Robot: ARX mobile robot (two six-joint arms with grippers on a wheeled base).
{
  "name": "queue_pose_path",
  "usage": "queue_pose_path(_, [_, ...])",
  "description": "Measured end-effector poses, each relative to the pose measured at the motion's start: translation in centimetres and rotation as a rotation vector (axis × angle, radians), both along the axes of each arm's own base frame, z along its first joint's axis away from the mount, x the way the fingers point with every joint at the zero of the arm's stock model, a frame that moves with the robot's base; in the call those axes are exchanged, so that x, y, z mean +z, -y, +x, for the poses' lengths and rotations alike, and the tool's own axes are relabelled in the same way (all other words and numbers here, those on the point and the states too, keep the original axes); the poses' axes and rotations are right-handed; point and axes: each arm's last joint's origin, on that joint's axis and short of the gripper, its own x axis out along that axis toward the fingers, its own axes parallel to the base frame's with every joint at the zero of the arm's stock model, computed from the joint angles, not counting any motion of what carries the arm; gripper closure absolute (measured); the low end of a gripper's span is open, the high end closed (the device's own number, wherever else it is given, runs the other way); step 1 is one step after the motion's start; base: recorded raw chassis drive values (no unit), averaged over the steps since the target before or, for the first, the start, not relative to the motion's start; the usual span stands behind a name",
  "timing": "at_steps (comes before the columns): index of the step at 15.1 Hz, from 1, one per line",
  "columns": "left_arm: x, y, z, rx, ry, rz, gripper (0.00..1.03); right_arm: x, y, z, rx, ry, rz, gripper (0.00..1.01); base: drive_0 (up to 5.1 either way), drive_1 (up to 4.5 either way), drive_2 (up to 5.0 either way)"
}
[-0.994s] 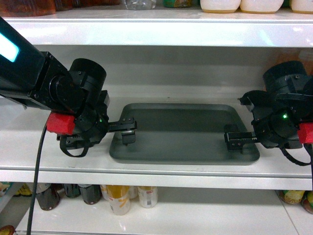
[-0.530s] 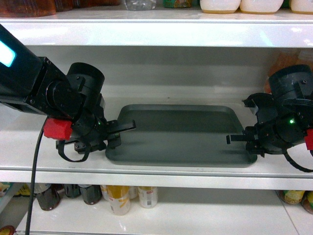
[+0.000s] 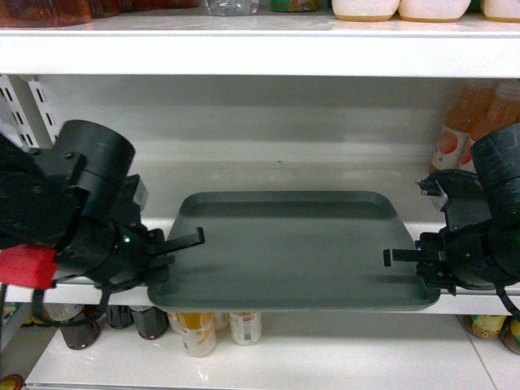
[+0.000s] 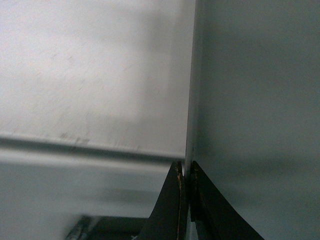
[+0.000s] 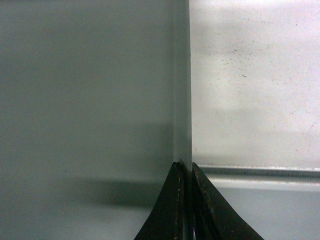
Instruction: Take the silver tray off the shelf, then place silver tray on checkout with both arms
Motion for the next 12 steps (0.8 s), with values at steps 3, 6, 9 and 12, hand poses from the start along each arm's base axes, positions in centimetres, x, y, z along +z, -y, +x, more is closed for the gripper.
queue_pose_path(3, [2.7, -0.7, -3.7, 0.02, 0.061, 0.011, 1.0, 3.9, -0.3, -3.3, 0.02, 0.107, 0.049, 0.99, 0.0, 0.0, 0.0])
queue_pose_path(6, [5.3, -1.2, -6.9, 0.026, 0.142, 0.033, 1.0, 6.2, 0.2, -7.2, 0.029, 0.158, 0.091, 0.99, 0.0, 0.0, 0.0])
queue_pose_path(9, [6.9, -1.6, -10.6, 0.021, 0.181, 0.05, 1.0, 7.5, 0.5, -11.1, 0.049, 0.199, 0.128, 0.99, 0.0, 0.0, 0.0])
queue_pose_path(12, [8.7, -1.8, -12.8, 0.017, 0.261, 0.093, 1.0, 8.5, 0.5, -13.7, 0.062, 0.262, 0.156, 0.99, 0.0, 0.0, 0.0])
